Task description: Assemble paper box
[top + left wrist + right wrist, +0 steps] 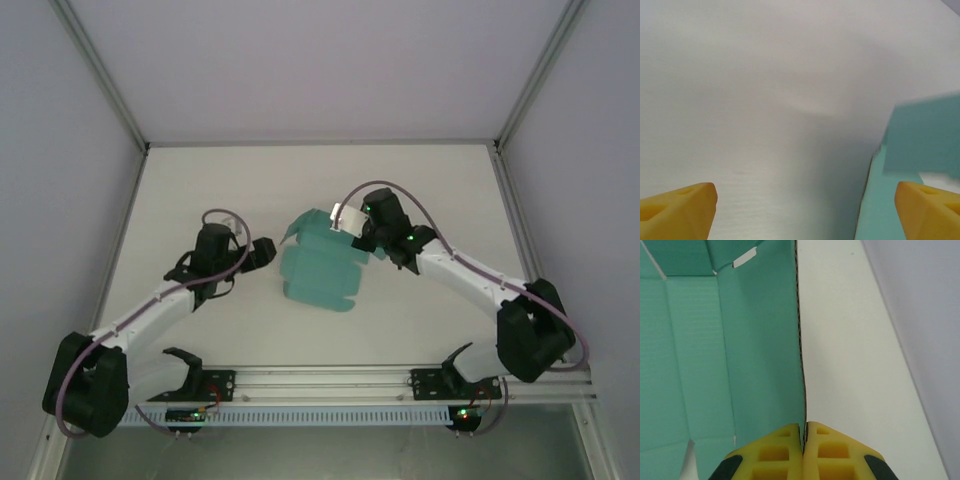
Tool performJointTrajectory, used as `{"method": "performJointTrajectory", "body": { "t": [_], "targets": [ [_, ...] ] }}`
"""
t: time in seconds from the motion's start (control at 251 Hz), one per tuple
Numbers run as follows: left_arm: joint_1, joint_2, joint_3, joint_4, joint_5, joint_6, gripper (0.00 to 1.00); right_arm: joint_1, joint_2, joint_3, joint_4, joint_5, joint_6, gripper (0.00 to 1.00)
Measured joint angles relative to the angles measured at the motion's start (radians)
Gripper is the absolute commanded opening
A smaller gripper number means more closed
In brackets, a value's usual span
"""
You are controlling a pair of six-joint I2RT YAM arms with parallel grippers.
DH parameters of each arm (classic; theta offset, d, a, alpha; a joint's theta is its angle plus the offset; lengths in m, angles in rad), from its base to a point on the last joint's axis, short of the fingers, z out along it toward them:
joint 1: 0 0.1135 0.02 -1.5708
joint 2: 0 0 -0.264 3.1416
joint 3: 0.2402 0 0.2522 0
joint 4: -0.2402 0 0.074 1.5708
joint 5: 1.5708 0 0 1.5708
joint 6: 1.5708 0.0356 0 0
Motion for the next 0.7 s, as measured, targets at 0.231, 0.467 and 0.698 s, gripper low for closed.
{"method": "performJointTrajectory", "body": {
  "t": [0.231,0.467,0.698],
  "targets": [
    [0.032,0.131,0.143,-0.010,-0.024,0.033,0.67,0.012,0.072,0.039,-0.005,0.040,-0.016,0.00],
    [0.003,0.285,0.159,0.107,0.298,0.124,0.37,0.041,0.101,0.045,0.024,0.090,-0.023,0.00],
    [-0.071,0.303,0.151,0.198,0.389,0.159,0.34,0.079,0.144,0.050,0.056,0.167,-0.024,0.00]
  ]
}}
